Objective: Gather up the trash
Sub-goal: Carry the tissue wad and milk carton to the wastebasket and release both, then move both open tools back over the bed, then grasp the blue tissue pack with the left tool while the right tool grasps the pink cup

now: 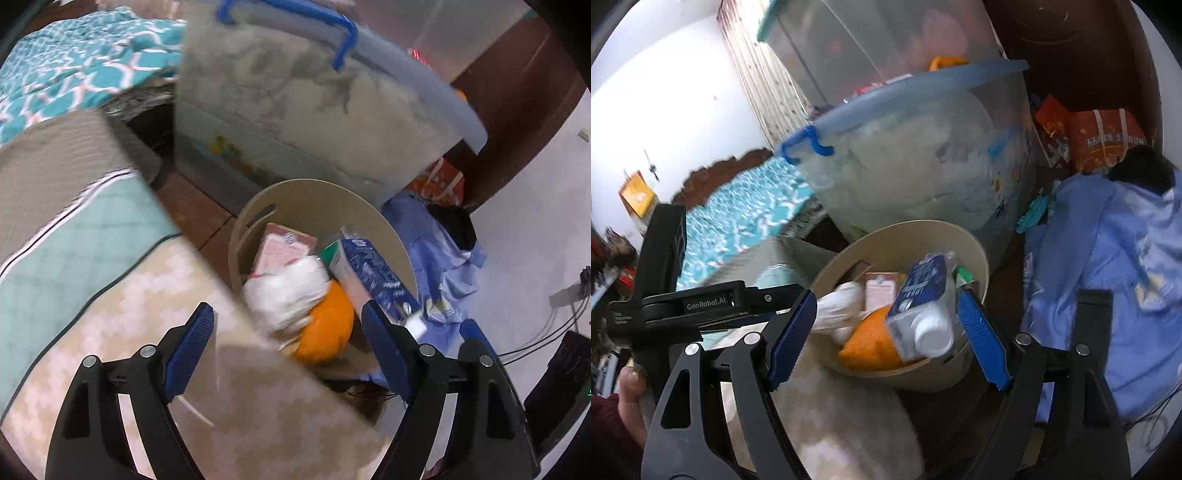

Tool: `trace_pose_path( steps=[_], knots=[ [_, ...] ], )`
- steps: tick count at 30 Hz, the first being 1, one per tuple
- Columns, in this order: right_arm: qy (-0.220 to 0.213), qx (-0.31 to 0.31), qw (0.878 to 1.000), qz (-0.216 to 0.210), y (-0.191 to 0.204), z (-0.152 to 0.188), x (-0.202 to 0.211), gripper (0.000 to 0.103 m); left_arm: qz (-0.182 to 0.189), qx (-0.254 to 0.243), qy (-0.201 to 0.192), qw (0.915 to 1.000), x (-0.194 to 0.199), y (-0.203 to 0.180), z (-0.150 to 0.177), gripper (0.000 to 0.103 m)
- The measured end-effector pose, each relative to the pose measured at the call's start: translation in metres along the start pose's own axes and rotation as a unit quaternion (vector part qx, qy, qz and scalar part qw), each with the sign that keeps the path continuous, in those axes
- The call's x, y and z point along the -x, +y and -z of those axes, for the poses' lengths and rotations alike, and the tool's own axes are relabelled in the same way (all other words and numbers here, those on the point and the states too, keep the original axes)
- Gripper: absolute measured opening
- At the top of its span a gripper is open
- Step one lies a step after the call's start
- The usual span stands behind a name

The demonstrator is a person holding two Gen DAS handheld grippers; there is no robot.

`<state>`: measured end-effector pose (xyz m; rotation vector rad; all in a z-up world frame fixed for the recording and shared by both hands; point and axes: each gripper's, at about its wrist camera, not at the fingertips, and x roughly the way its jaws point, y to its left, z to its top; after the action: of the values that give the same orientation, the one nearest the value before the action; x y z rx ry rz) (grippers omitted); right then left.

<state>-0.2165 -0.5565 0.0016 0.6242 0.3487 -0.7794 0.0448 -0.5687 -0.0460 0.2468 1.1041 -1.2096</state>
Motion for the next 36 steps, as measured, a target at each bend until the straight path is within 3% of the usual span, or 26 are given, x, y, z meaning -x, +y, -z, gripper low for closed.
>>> trace_pose_path(
  steps=[5,8,14,18,21,24,26,28,30,31,33,36],
  knots=[
    [0.025,0.005,0.998,-0.058,0.035,0.032,0.01,0.079,-0.011,0.001,-0.005,0.9999,0.053,0.03,0.05,0.073],
    [0.058,0.028,0.992,-0.107,0.074,0.049,0.006,0.079,-0.038,-0.004,-0.011,0.9992,0.087,0.048,0.084,0.073],
    [0.155,0.095,0.963,-0.201,0.164,0.09,-0.013,0.079,-0.121,0.024,-0.032,0.9919,0.169,0.111,0.171,0.073],
    [0.181,0.164,0.94,-0.239,0.228,0.115,-0.008,0.079,-0.17,0.075,-0.036,0.9819,0.218,0.161,0.219,0.073],
    [0.207,0.181,0.924,-0.267,0.261,0.135,-0.008,0.079,-0.202,0.128,-0.047,0.9698,0.262,0.203,0.25,0.072],
    [0.23,0.206,0.913,-0.265,0.283,0.154,-0.011,0.079,-0.251,0.175,-0.087,0.9481,0.319,0.243,0.272,0.071],
    [0.237,0.221,0.908,-0.266,0.297,0.163,-0.01,0.079,-0.291,0.211,-0.122,0.9252,0.358,0.27,0.284,0.073],
    [0.254,0.224,0.901,-0.271,0.31,0.169,-0.013,0.08,-0.338,0.246,-0.145,0.8967,0.39,0.301,0.291,0.084],
    [0.259,0.242,0.892,-0.28,0.331,0.173,-0.014,0.085,-0.365,0.268,-0.143,0.8802,0.404,0.332,0.292,0.088],
    [0.254,0.261,0.888,-0.283,0.345,0.175,-0.013,0.087,-0.368,0.275,-0.136,0.8781,0.405,0.346,0.291,0.088],
    [0.243,0.299,0.876,-0.29,0.369,0.183,-0.012,0.094,-0.364,0.269,-0.129,0.8823,0.4,0.361,0.287,0.091],
    [0.235,0.371,0.845,-0.306,0.423,0.201,-0.016,0.096,-0.375,0.241,-0.106,0.889,0.381,0.375,0.28,0.093]
  ],
)
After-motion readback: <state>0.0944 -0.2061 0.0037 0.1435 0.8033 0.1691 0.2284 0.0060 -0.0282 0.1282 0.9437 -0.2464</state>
